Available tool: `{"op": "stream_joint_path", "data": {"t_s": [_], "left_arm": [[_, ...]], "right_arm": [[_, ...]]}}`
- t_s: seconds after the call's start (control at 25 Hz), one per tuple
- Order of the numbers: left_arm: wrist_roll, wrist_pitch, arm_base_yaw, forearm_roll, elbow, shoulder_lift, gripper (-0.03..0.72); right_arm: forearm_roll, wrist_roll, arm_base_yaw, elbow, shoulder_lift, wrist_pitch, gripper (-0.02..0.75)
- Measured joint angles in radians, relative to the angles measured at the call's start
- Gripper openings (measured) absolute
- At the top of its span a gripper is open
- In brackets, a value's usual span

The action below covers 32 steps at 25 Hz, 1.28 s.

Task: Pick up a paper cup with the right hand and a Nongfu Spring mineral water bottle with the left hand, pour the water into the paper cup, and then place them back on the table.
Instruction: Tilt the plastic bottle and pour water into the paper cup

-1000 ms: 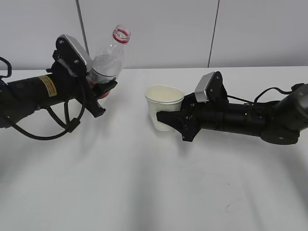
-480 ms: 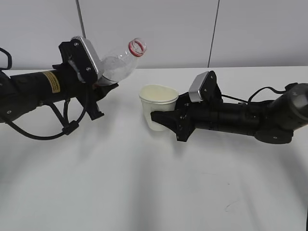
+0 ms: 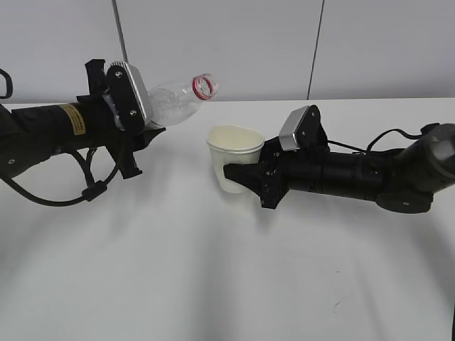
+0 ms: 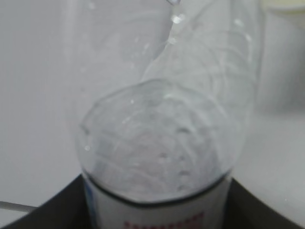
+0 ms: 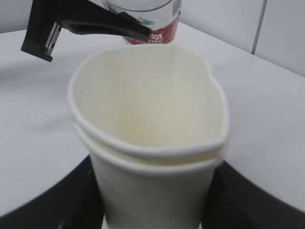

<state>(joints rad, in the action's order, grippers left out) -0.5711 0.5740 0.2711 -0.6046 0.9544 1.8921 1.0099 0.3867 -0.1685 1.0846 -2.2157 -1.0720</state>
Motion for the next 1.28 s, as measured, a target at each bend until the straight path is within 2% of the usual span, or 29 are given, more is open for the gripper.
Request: {"op": "stream_joint_path", "data": {"t_s": [0.56, 1.28], "left_arm": [[-0.242, -0.007, 0.005, 0.110, 0.000, 0.000, 0.373], [-0.433, -0.008, 0.006, 0.155, 0.000, 0.000, 0.371]], "right_arm": [[0.005, 0.000, 0.000, 0.002, -0.010, 0.000, 0.388], [0.012, -0.002, -0.014, 0.021, -0.025, 0.002, 0.388]]}}
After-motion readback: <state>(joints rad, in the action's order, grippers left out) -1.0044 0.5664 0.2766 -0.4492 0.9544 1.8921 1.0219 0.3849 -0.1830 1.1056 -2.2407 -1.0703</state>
